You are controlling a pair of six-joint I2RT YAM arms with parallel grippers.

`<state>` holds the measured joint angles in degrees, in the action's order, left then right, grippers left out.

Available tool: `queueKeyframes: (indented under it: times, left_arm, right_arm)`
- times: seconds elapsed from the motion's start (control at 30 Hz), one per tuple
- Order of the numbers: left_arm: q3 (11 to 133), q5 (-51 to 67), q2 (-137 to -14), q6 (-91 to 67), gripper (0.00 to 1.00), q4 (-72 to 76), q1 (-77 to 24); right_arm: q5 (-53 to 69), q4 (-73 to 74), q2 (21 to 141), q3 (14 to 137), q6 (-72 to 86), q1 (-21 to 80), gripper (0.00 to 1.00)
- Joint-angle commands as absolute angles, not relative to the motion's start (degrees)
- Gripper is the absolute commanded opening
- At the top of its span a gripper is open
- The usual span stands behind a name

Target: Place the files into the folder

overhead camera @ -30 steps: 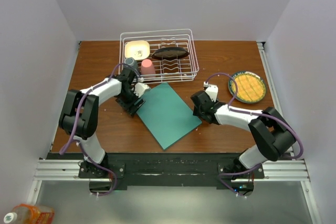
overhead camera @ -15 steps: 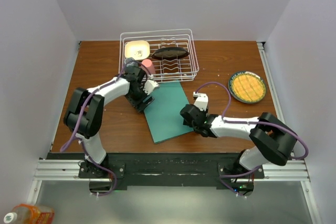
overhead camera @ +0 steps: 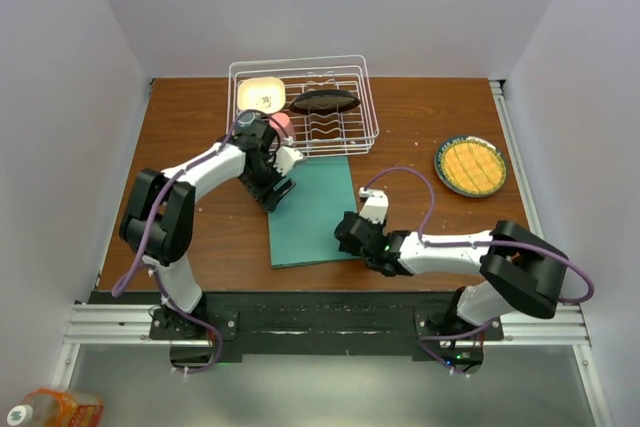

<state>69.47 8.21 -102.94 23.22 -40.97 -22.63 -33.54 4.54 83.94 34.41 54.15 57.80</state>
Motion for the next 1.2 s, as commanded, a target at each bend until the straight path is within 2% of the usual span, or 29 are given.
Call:
queueKeyframes:
  times: [0.0,0.13,0.47,0.57,0.67,0.7,0.8,0.97,1.17]
  left_arm:
    - [67.9,11.4,-99.1,23.8,0.78,-41.3,-22.9]
    - [67.1,11.6,-97.8,24.0,0.78,-41.9,-22.9]
    - [63.5,14.9,-95.3,23.6,0.77,-42.8,-24.2]
    - [62.8,15.4,-94.5,23.6,0.77,-43.0,-24.7]
    - [64.8,14.8,-93.7,23.4,0.85,-45.0,-24.7]
    - [67.2,14.7,-93.6,23.2,1.0,-47.6,-24.7]
    - [72.3,13.0,-91.4,22.8,1.0,-50.7,-24.7]
    - [79.3,9.1,-85.2,21.2,1.0,-52.2,-23.6]
    - [77.5,7.9,-76.6,19.7,1.0,-53.9,-23.1]
  right_arm:
    - [-21.6,12.7,89.7,30.6,63.5,65.5,0.57]
    - [-21.4,13.4,91.5,30.6,65.0,69.5,0.58]
    - [-28.2,21.7,84.6,35.0,63.7,68.8,0.61]
    - [-30.1,24.2,82.2,35.6,63.8,68.9,0.67]
    - [-33.6,27.3,78.2,37.4,61.7,68.8,0.73]
    - [-34.8,28.0,77.1,38.3,60.7,68.8,0.75]
    - [-39.5,29.3,74.4,43.1,54.9,68.9,0.78]
    - [-42.2,30.4,76.7,53.9,44.9,68.1,0.84]
    - [-40.9,30.3,79.2,61.3,36.4,68.1,0.86]
